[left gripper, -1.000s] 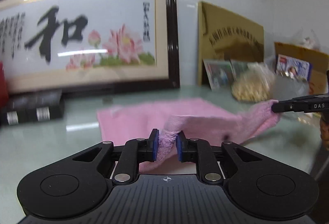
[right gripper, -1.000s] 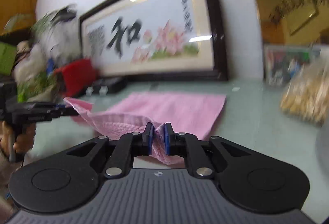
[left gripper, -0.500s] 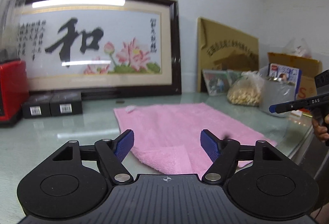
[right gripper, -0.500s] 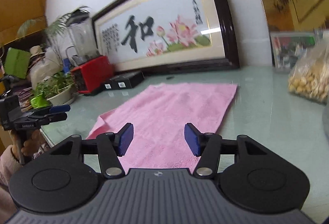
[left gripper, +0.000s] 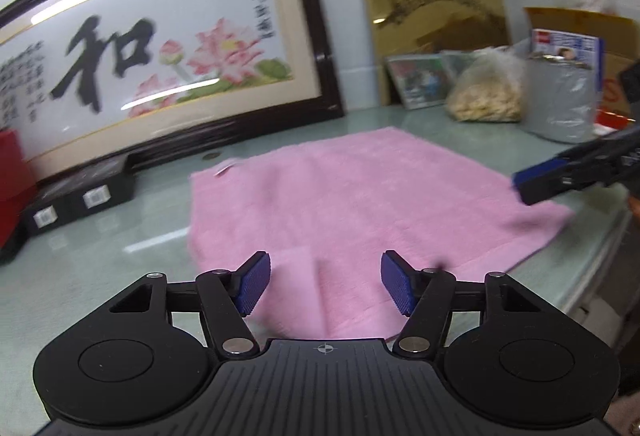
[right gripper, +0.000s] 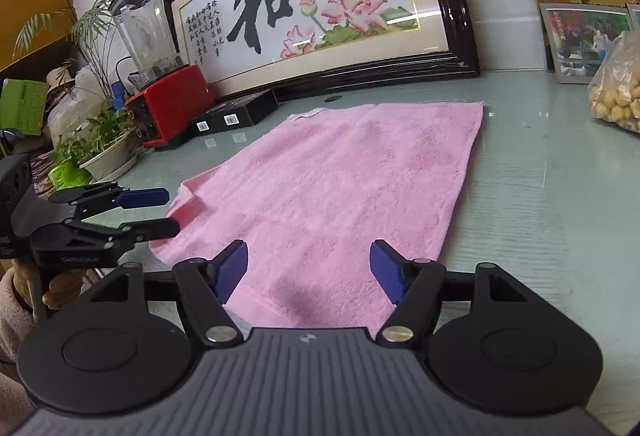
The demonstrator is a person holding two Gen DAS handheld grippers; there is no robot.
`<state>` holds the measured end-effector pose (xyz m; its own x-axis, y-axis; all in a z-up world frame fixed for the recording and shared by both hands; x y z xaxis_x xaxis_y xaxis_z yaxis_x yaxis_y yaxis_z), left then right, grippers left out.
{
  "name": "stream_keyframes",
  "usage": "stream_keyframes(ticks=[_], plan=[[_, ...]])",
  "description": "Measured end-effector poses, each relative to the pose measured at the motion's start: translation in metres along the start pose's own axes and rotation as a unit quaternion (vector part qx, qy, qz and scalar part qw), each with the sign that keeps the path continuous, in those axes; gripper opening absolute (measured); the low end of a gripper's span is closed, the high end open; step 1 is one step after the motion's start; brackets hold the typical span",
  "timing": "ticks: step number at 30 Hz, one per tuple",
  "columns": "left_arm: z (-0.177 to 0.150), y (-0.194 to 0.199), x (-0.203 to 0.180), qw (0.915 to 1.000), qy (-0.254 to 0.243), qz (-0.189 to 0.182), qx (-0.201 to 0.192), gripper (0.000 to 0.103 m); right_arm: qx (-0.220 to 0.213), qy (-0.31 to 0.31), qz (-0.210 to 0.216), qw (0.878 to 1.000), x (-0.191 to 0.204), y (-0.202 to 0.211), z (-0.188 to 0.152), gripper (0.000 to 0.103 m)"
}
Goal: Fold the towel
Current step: 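Grasp the towel edge nearest the left gripper with the left gripper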
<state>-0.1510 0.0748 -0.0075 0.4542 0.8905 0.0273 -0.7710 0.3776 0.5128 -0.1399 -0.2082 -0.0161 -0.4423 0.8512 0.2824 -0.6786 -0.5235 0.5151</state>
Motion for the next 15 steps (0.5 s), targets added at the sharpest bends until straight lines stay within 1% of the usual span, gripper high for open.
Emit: stream_keyframes(ticks=[1, 2, 4, 6, 7, 9, 10, 11, 14, 15], plan=[[-0.003, -0.003, 0.004, 0.9998, 0.013, 0.007, 0.01, 0.056, 0.0, -0.001, 0.0, 1.0, -0.001, -0.001, -0.001, 0.073], [-0.005, -0.006, 0.008, 0.9994, 0.025, 0.012, 0.019, 0.055, 0.001, -0.002, 0.0, 1.0, -0.001, -0.002, -0.002, 0.073], [-0.004, -0.005, 0.01, 0.9993, 0.031, 0.013, 0.015, 0.054, -0.002, -0.005, 0.003, 1.0, -0.003, -0.002, -0.003, 0.074], [-0.003, -0.004, 0.01, 0.9992, 0.029, 0.022, 0.012, 0.046, -0.007, -0.009, 0.005, 1.0, -0.004, 0.0, -0.004, 0.074], [-0.004, -0.004, 0.009, 0.9991, 0.029, 0.028, 0.011, 0.038, -0.008, -0.009, 0.006, 1.0, -0.005, 0.001, -0.004, 0.074], [-0.005, -0.004, 0.009, 0.9987, 0.028, 0.04, 0.009, 0.033, -0.01, -0.009, 0.008, 1.0, -0.006, 0.004, -0.006, 0.074], [-0.006, -0.002, 0.009, 0.9982, 0.035, 0.047, 0.008, 0.028, -0.011, -0.009, 0.008, 1.0, -0.007, 0.004, -0.006, 0.075], [-0.007, 0.0, 0.009, 0.9976, 0.042, 0.054, 0.006, 0.025, -0.013, -0.008, 0.01, 1.0, -0.008, 0.006, -0.008, 0.075], [-0.008, 0.004, 0.011, 0.995, 0.072, 0.069, 0.001, 0.022, -0.018, -0.006, 0.014, 1.0, -0.011, 0.009, -0.01, 0.075], [-0.01, 0.007, 0.015, 0.9923, 0.097, 0.076, -0.003, 0.021, -0.018, -0.006, 0.015, 1.0, -0.012, 0.009, -0.01, 0.076]])
Point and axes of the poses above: each gripper's, at about its wrist camera, not at the fingertips, and y roughly against the way its jaws point, x to its left, z to its top, the point moved 3 cm from there along -y, roughly the way its jaws point, and after that the axes turned 8 degrees about -z, right-handed, at the moved point
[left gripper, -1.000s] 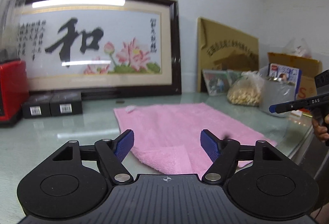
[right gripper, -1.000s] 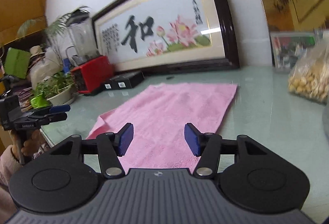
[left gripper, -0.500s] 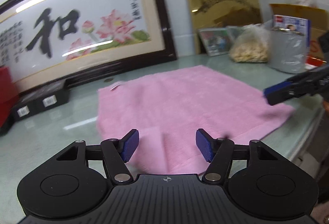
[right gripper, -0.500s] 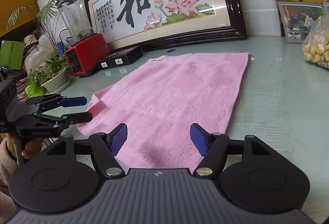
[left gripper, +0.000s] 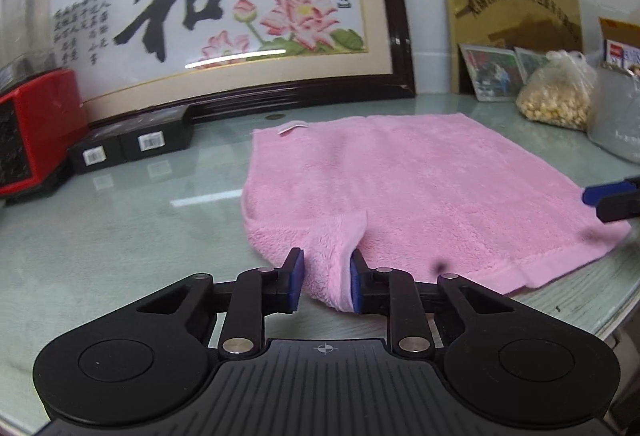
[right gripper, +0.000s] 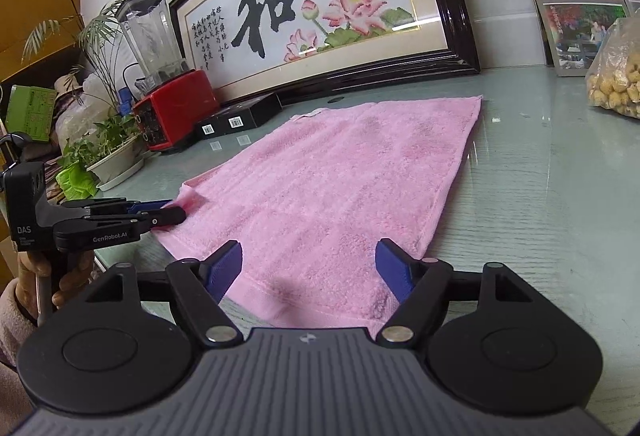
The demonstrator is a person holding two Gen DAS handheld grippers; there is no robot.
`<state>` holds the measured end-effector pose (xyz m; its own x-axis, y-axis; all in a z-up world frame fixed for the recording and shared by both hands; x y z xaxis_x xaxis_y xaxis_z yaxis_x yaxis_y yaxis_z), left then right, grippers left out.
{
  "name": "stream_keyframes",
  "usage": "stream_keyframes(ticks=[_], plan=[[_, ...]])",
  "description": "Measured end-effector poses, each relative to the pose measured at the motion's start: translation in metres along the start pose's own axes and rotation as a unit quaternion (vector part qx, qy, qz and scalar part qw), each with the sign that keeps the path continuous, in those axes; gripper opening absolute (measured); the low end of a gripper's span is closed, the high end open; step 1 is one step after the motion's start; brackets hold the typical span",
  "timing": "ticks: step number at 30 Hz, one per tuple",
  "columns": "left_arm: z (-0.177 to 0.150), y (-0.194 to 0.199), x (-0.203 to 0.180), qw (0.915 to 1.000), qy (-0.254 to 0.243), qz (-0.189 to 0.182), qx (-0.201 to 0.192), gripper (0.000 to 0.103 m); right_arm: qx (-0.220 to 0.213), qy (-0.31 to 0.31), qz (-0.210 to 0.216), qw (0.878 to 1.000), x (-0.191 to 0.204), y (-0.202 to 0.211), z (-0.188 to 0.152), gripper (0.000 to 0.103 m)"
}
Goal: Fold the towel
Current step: 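Grasp the towel edge nearest the left gripper with the left gripper, then lift the held towel edge with the left gripper toward the opposite edge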
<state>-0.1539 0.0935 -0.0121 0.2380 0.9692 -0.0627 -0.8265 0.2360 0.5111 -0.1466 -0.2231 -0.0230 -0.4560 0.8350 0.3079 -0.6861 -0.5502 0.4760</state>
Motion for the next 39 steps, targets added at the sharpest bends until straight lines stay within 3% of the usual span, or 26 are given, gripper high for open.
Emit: stream_keyframes(ticks=[5, 12, 14, 18, 25, 27, 31, 35, 37, 39], plan=[[-0.003, 0.012, 0.015, 0.9969, 0.073, 0.025, -0.012, 0.018, -0.004, 0.01, 0.004, 1.0, 0.002, -0.001, -0.002, 0.082], [0.002, 0.006, 0.018, 0.9964, 0.083, 0.011, -0.014, 0.017, -0.018, 0.011, -0.001, 1.0, 0.003, 0.003, -0.002, 0.084], [0.003, 0.005, 0.021, 0.9956, 0.092, 0.014, -0.014, 0.008, -0.036, 0.008, -0.007, 0.999, 0.002, 0.011, -0.002, 0.084], [-0.001, 0.006, 0.022, 0.9954, 0.093, 0.011, -0.02, 0.004, -0.07, -0.001, -0.032, 0.997, -0.015, 0.039, 0.001, 0.084], [-0.004, 0.007, 0.024, 0.9939, 0.107, 0.004, -0.027, 0.003, -0.054, 0.055, -0.064, 0.995, -0.011, 0.047, -0.02, 0.083], [-0.004, 0.007, 0.026, 0.9933, 0.112, 0.0, -0.027, 0.003, -0.054, 0.067, -0.07, 0.994, -0.004, 0.045, -0.028, 0.078], [-0.005, 0.009, 0.027, 0.9926, 0.119, -0.006, -0.026, 0.003, -0.052, 0.101, -0.098, 0.989, 0.011, 0.036, -0.035, 0.057], [-0.006, 0.009, 0.027, 0.9924, 0.119, -0.007, -0.027, 0.003, -0.047, 0.129, -0.111, 0.984, 0.024, 0.033, -0.036, 0.052], [-0.006, 0.009, 0.027, 0.9922, 0.121, -0.009, -0.028, 0.003, -0.049, 0.135, -0.112, 0.983, 0.028, 0.033, -0.038, 0.042], [-0.007, 0.009, 0.026, 0.9919, 0.123, -0.014, -0.028, 0.003, -0.054, 0.134, -0.119, 0.982, 0.029, 0.034, -0.04, 0.022]])
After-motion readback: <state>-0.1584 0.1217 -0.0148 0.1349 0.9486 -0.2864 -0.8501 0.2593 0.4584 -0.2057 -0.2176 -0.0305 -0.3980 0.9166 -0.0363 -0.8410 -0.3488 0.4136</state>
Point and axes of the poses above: each gripper's, at about its wrist camera, not at the fingertips, and y roughly against the way its jaws point, x to its left, z to its top, the point moved 3 cm from there along -y, roughly the way its jaws point, and after that the axes turned 8 degrees about -z, right-handed, at the moved point
